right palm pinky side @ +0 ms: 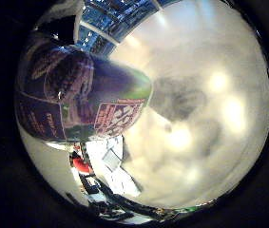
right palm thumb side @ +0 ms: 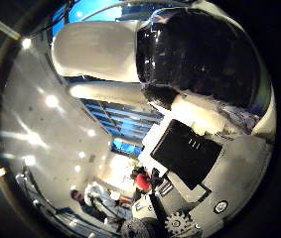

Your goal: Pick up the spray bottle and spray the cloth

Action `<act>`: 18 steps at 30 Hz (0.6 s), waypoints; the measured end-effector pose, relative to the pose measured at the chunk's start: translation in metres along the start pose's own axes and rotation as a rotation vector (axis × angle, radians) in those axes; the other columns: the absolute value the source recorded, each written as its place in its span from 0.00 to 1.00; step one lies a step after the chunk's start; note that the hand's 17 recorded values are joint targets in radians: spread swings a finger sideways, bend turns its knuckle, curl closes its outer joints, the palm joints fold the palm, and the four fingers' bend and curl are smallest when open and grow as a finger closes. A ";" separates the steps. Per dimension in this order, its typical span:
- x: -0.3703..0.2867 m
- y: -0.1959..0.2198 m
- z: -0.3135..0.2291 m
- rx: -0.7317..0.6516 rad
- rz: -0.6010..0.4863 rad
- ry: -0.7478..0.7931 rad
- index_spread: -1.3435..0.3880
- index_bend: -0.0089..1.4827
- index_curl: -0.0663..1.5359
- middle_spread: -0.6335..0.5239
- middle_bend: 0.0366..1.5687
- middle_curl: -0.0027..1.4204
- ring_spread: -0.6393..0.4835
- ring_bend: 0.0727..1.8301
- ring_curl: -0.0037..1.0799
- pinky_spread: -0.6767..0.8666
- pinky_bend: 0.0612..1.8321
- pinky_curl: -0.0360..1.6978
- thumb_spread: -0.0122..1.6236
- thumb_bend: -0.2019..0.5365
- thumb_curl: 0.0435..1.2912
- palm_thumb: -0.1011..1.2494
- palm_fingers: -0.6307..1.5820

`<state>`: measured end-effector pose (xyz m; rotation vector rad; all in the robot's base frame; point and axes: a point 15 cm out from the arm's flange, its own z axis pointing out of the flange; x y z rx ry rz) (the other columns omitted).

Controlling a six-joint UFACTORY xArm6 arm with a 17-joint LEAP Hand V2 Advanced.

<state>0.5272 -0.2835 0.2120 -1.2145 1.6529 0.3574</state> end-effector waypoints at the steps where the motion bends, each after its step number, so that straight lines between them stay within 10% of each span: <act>1: -0.004 0.002 -0.007 -0.018 -0.012 0.023 0.65 0.79 0.57 0.46 0.88 0.54 0.38 0.74 0.72 0.33 0.55 0.86 0.61 0.26 0.44 0.91 0.78; 18: -0.104 0.048 -0.023 -0.456 -0.317 0.497 0.66 0.78 0.56 0.46 0.90 0.52 0.38 0.73 0.75 0.34 0.53 0.94 0.58 0.25 0.51 0.89 0.79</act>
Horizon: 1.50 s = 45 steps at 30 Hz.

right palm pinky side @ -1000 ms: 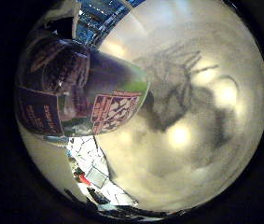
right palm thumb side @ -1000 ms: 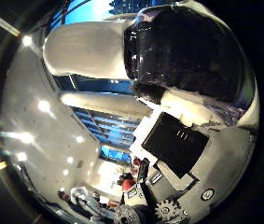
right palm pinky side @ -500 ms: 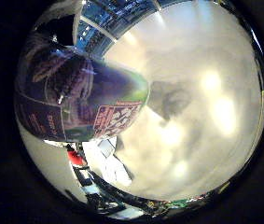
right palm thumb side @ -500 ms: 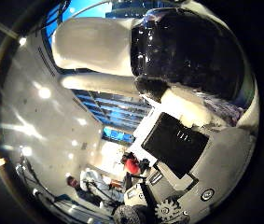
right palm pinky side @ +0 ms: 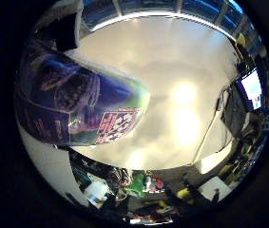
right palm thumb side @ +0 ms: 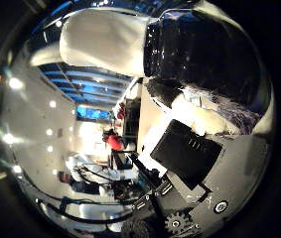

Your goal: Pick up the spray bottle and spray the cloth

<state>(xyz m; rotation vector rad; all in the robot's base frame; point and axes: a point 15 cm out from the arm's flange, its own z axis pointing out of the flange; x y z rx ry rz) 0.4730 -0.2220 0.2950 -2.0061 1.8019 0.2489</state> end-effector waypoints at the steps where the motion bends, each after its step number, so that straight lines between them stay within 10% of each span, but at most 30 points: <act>1: -0.007 -0.003 0.001 -0.018 -0.024 0.025 0.66 0.78 0.56 0.46 0.90 0.52 0.38 0.73 0.75 0.34 0.53 0.94 0.58 0.25 0.52 0.88 0.79; 16: -0.086 -0.046 0.019 -0.168 -0.279 0.411 0.65 0.78 0.57 0.46 0.90 0.51 0.38 0.73 0.76 0.35 0.52 0.97 0.56 0.25 0.57 0.87 0.79; 45: -0.094 -0.025 0.074 -0.235 -0.334 0.521 0.65 0.78 0.57 0.46 0.91 0.50 0.37 0.73 0.78 0.37 0.52 0.98 0.53 0.25 0.60 0.85 0.79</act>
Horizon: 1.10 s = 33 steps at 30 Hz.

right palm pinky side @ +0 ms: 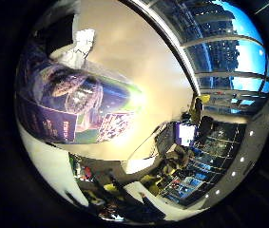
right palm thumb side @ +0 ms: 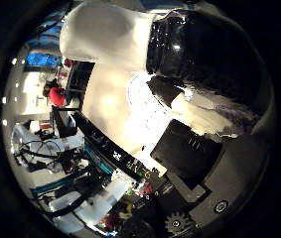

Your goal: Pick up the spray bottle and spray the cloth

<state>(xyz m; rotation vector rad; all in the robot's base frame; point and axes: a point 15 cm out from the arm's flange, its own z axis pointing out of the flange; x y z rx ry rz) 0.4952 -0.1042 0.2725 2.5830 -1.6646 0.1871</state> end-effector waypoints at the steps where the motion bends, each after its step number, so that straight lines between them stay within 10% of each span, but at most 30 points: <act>1: -0.001 0.000 0.003 -0.004 0.003 -0.003 0.65 0.78 0.57 0.46 0.91 0.50 0.37 0.73 0.78 0.37 0.52 0.98 0.53 0.25 0.60 0.85 0.79; 19: -0.093 -0.055 -0.071 0.325 0.235 -0.461 0.65 0.77 0.58 0.46 0.91 0.50 0.37 0.73 0.78 0.37 0.52 0.97 0.52 0.25 0.63 0.84 0.79; 33: -0.231 -0.127 -0.122 0.460 0.183 -0.871 0.65 0.78 0.58 0.45 0.90 0.51 0.37 0.73 0.78 0.38 0.52 0.98 0.51 0.25 0.63 0.84 0.79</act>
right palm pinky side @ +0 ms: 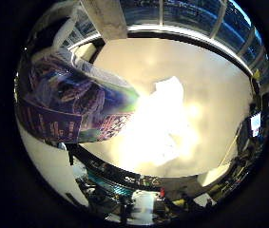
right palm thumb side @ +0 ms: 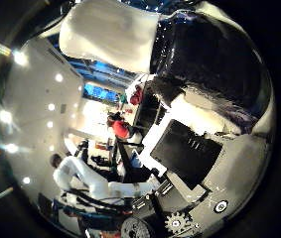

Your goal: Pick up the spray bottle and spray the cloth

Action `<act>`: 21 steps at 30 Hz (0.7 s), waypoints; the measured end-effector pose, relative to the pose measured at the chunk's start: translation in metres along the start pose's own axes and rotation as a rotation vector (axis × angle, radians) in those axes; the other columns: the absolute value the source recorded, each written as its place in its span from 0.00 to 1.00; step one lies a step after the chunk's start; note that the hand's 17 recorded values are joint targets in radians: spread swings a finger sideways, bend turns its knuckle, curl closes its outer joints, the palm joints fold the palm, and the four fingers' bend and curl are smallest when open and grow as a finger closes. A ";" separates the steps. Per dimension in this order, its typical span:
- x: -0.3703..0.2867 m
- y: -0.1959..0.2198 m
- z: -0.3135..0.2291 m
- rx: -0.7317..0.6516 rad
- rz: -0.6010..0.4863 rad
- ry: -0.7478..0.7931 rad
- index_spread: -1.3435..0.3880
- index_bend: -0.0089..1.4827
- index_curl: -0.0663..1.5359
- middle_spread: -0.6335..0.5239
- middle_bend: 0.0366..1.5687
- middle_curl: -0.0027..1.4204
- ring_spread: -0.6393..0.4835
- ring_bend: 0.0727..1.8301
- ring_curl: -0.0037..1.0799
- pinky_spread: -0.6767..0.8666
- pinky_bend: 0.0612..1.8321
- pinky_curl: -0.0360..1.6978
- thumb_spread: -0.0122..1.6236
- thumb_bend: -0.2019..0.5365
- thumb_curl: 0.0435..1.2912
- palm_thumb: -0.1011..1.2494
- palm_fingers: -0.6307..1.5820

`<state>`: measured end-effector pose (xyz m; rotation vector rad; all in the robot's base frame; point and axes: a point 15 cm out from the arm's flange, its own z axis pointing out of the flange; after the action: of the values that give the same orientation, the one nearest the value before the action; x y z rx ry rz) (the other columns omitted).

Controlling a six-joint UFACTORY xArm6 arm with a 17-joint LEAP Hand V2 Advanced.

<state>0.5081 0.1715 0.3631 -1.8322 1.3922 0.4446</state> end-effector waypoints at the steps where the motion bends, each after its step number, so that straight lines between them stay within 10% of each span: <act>1: -0.004 -0.002 0.008 0.005 0.005 -0.036 0.65 0.78 0.58 0.45 0.90 0.51 0.37 0.73 0.78 0.38 0.52 0.98 0.51 0.25 0.63 0.84 0.79; 21: 0.053 -0.003 0.175 0.035 0.064 -0.293 0.65 0.77 0.59 0.46 0.90 0.50 0.37 0.72 0.78 0.38 0.53 0.96 0.54 0.25 0.64 0.82 0.79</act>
<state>0.5596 0.2689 0.2168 -1.6229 1.2511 0.6879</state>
